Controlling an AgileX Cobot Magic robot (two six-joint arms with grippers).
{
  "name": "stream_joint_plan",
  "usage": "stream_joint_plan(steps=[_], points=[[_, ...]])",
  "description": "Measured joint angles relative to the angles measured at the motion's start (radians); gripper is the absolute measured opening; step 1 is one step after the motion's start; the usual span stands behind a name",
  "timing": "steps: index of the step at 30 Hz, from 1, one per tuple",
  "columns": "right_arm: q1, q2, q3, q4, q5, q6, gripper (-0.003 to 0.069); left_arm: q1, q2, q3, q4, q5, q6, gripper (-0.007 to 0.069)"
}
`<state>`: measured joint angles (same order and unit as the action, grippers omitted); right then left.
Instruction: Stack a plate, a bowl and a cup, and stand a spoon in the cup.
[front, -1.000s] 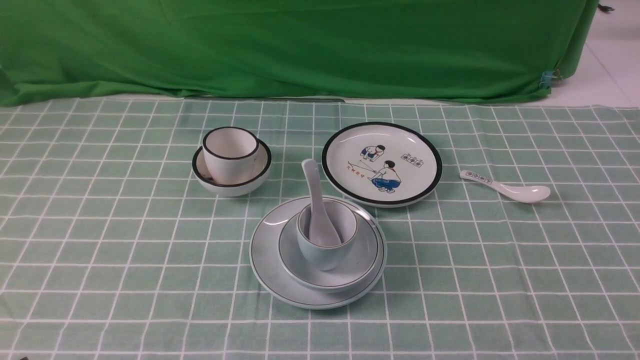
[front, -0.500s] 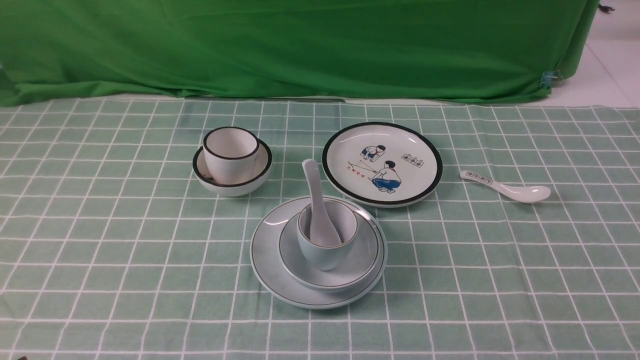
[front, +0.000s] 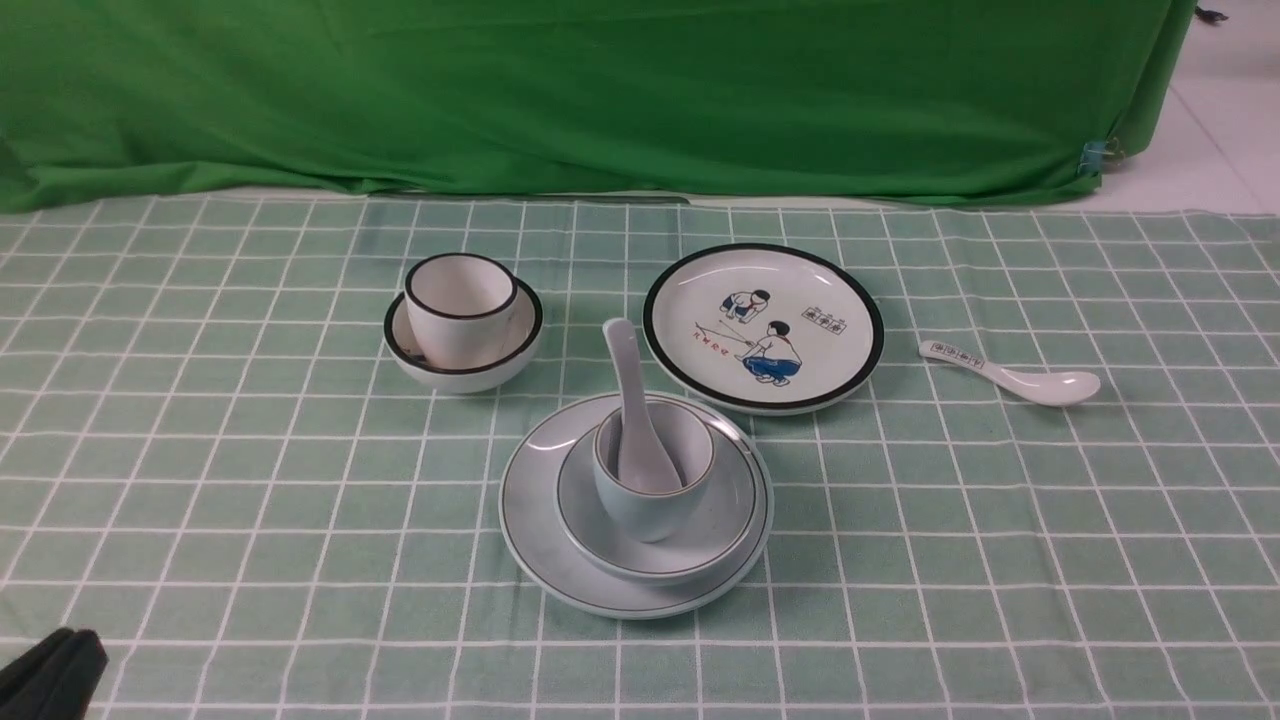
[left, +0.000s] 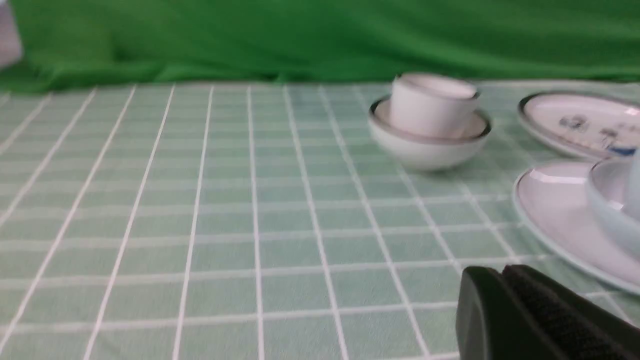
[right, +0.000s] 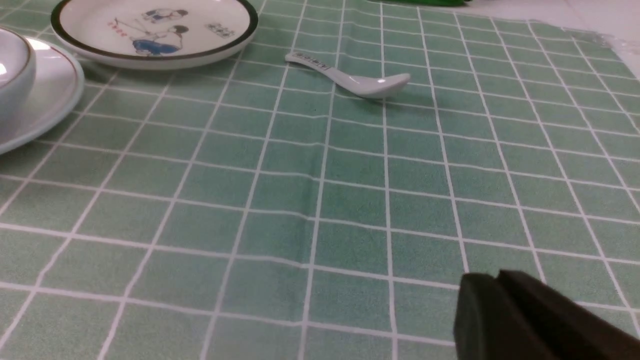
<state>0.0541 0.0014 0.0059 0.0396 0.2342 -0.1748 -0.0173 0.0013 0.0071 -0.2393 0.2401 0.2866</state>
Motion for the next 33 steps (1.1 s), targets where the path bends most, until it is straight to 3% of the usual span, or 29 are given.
stream_joint_plan(steps=[33], points=[[0.0,0.0,0.0,-0.001,0.0,0.0,0.0139,0.018,0.0,0.0,-0.003,-0.009,-0.025,0.0013]])
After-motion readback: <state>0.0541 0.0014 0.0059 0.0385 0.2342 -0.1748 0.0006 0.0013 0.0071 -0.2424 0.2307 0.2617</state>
